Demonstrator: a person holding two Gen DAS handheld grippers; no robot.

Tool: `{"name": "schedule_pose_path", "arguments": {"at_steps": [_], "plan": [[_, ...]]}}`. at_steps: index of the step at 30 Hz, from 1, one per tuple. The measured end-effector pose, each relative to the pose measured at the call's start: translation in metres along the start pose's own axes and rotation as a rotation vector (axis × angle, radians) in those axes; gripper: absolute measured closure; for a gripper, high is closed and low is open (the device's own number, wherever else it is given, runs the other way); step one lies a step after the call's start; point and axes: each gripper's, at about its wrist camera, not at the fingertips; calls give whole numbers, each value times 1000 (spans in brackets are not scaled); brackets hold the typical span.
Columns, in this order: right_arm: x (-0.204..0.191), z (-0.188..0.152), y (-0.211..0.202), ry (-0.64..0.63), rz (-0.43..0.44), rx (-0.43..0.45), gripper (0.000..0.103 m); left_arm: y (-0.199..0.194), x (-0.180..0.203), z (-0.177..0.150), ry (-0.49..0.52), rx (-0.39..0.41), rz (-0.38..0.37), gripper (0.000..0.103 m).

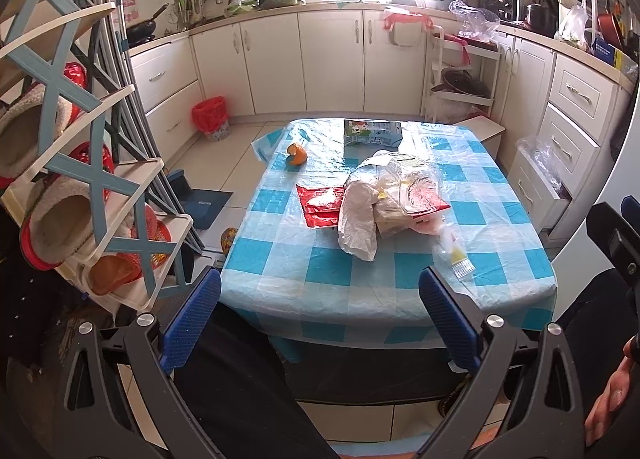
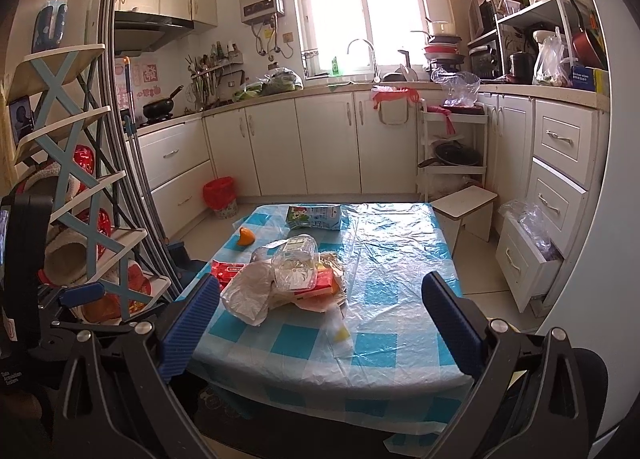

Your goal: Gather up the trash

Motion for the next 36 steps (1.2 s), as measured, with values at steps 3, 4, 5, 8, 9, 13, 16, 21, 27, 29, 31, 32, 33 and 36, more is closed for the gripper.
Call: {"name": "schedule_pose_path", "arguments": {"at_steps": [3, 4, 5, 8, 9, 13, 16, 21, 27, 29, 31, 32, 33, 36], "plan": [[0, 0, 0, 1, -2, -1, 6, 0, 0, 0, 0, 0, 0, 8], [0, 0, -1, 1, -3, -2, 6, 0, 0, 0, 1, 1, 0, 8], [0, 0, -1, 1, -3, -2, 6, -1, 1, 0, 1, 2, 0, 8], [-1, -1, -1, 0, -3, -3, 6, -2, 2, 0, 1, 3, 0, 8], [-1, -1, -2, 0, -4, -3, 6, -2, 2, 0, 1, 3, 0, 8], [-1, -1, -2, -1, -4, -5, 6, -2, 3, 0, 2, 4, -1, 8], [0, -2, -1, 1, -6, -11, 6, -2, 3, 0, 2, 3, -1, 8], [0, -2, -2, 1, -5, -13, 6, -3, 3, 0, 2, 4, -3, 8], [0, -1, -1, 1, -6, -14, 6, -3, 5, 0, 3, 4, -4, 8], [0, -2, -1, 1, -7, -14, 6, -3, 4, 0, 2, 4, -3, 8], [0, -2, -1, 1, -6, -14, 6, -3, 4, 0, 2, 4, -3, 8], [0, -2, -1, 2, -7, -14, 6, -3, 4, 0, 2, 4, -3, 8], [0, -2, -1, 1, -7, -14, 6, -3, 4, 0, 2, 4, -3, 8], [-1, -2, -1, 1, -7, -14, 6, -3, 4, 0, 2, 4, -4, 8]]}}
Point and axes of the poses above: each gripper's, at about its wrist camera, not at the fingertips, and y roughly the way its jaws point, x to its right, z to its top, and after that the axes turned 13 degrees about y, right-handed
